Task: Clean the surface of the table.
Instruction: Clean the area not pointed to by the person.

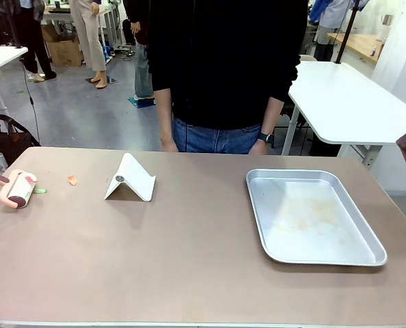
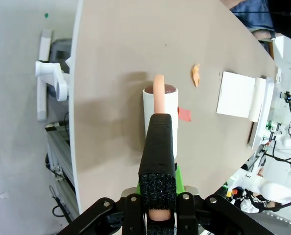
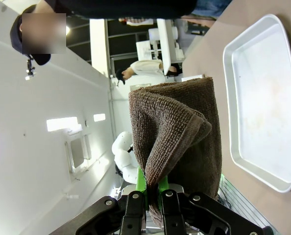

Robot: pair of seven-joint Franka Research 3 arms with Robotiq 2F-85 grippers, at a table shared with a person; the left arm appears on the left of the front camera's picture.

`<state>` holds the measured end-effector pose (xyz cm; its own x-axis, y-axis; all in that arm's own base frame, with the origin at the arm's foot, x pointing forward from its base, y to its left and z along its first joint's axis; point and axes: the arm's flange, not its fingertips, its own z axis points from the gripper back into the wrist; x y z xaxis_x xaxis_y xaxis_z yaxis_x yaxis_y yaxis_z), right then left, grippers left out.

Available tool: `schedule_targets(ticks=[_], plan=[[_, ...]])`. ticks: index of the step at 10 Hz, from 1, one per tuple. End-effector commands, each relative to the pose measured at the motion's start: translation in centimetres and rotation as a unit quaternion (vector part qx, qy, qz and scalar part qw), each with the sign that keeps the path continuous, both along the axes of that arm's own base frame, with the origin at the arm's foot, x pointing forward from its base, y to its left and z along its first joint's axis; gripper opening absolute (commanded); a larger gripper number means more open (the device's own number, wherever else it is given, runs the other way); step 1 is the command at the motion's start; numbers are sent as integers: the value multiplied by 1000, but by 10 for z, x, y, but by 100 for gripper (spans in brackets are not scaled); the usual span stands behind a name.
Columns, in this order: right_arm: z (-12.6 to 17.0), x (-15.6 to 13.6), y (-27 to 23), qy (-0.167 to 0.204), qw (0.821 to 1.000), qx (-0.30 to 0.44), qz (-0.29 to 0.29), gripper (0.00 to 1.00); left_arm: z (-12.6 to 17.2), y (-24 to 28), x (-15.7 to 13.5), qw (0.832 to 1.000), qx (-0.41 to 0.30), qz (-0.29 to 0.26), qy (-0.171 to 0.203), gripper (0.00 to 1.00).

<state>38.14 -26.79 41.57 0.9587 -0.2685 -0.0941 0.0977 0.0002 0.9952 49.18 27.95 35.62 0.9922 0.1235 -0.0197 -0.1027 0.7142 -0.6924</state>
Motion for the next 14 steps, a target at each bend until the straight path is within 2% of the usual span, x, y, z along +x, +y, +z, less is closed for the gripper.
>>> schedule_targets(ticks=[1,5,8,11,14], plan=[[2,0,0,-2,1000,-1,0,10,-7,-14,6,1000,20,-9,17,22],[2,0,0,-2,1000,-1,0,10,-9,-62,22,998,34,-42,30,22],[2,0,0,-2,1000,-1,0,10,-3,-87,33,998,24,-61,24,22],[2,0,0,-2,1000,-1,0,10,5,-101,36,997,18,-73,4,22],[2,0,0,-2,1000,-1,0,10,41,-96,12,996,1,-77,-42,22]])
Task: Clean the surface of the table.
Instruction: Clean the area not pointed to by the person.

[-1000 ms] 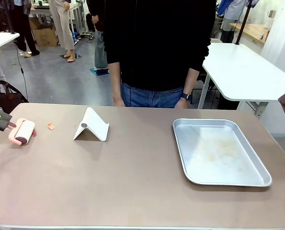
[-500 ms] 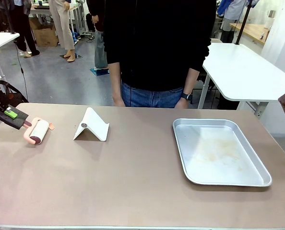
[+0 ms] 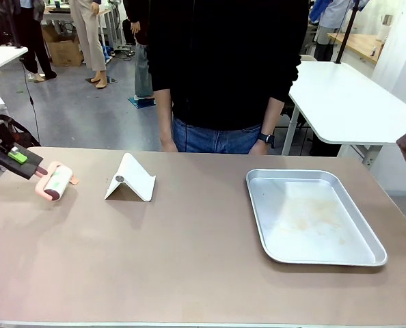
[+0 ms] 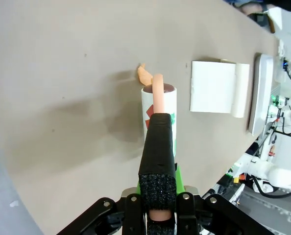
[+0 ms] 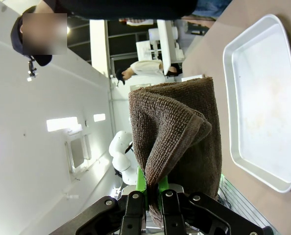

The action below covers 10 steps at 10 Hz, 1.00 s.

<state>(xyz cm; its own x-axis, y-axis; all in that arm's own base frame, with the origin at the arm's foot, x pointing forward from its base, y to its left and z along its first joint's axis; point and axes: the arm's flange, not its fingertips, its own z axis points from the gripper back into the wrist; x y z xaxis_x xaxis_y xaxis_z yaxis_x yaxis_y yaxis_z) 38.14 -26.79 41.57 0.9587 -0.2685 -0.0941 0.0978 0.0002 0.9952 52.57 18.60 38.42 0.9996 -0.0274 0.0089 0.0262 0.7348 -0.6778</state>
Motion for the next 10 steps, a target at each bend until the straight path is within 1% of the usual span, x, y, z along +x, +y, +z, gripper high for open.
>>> schedule_targets(ticks=[1,3,5,7,8,9,10], plan=[[2,0,0,-2,1000,-1,0,10,26,1,-34,999,-15,-3,-47,22],[2,0,0,-2,1000,-1,0,10,49,15,-59,997,-19,-3,-77,22],[2,0,0,-2,1000,-1,0,10,56,40,-80,996,-8,17,-82,22],[2,0,0,-2,1000,-1,0,10,49,74,-84,996,-10,50,-72,22],[2,0,0,-2,1000,-1,0,10,42,89,-81,996,-22,55,-61,22],[2,0,0,-2,1000,-1,0,10,35,97,-77,997,-46,43,-51,22],[2,0,0,-2,1000,-1,0,10,29,99,-68,997,-41,51,-46,22]])
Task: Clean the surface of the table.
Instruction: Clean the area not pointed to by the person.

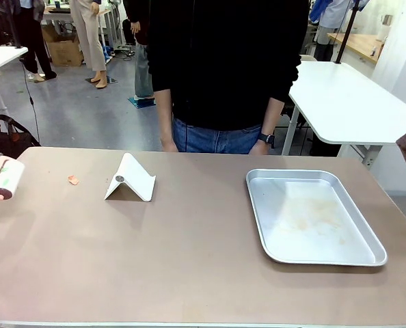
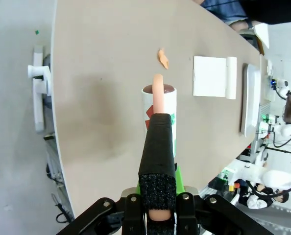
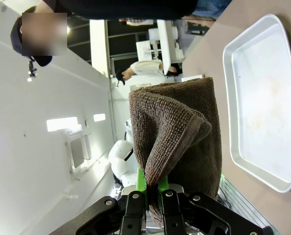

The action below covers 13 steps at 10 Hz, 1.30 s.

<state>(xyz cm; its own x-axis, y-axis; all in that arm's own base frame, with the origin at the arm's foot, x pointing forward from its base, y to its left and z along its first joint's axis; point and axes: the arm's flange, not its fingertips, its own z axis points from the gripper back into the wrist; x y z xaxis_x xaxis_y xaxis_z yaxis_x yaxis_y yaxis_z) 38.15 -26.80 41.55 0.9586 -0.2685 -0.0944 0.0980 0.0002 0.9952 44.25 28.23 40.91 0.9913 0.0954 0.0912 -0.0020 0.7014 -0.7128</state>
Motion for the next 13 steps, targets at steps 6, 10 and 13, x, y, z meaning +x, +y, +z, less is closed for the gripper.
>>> schedule_targets(ticks=[6,10,13], plan=[[2,0,0,-2,1000,-1,0,10,-35,-28,75,999,22,-13,47,22],[2,0,0,-2,1000,-1,0,10,-46,-50,84,997,41,-29,57,22],[2,0,0,-2,1000,-1,0,10,-51,-70,90,996,51,-29,70,22]])
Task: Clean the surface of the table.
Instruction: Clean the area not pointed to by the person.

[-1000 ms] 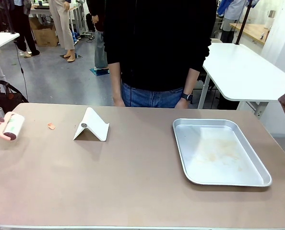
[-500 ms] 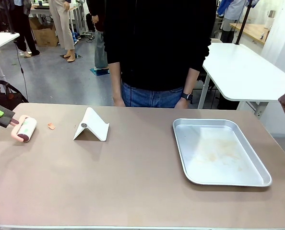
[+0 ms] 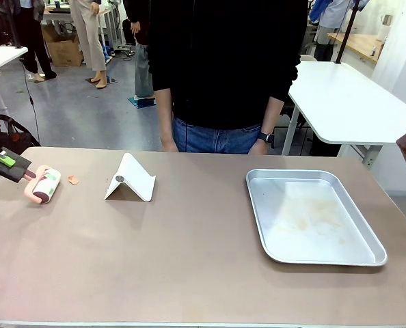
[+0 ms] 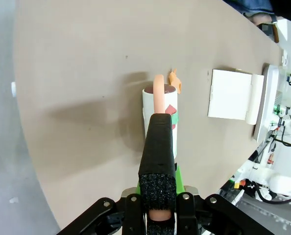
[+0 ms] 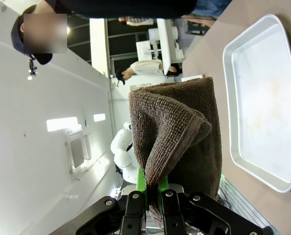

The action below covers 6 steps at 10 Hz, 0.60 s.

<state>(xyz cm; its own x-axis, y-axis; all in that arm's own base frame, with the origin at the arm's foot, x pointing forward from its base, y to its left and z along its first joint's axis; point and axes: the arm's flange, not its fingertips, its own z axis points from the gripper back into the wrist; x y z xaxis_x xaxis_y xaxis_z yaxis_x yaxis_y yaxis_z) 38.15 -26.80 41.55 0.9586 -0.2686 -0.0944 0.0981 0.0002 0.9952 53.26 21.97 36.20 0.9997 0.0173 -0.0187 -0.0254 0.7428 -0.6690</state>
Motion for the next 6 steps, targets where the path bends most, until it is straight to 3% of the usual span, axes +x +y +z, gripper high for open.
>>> schedule_targets(ticks=[1,6], plan=[[2,0,0,-2,1000,-1,0,10,-7,-16,2,999,27,3,21,22],[2,0,0,-2,1000,-1,0,10,-4,-90,8,998,43,-44,27,22]])
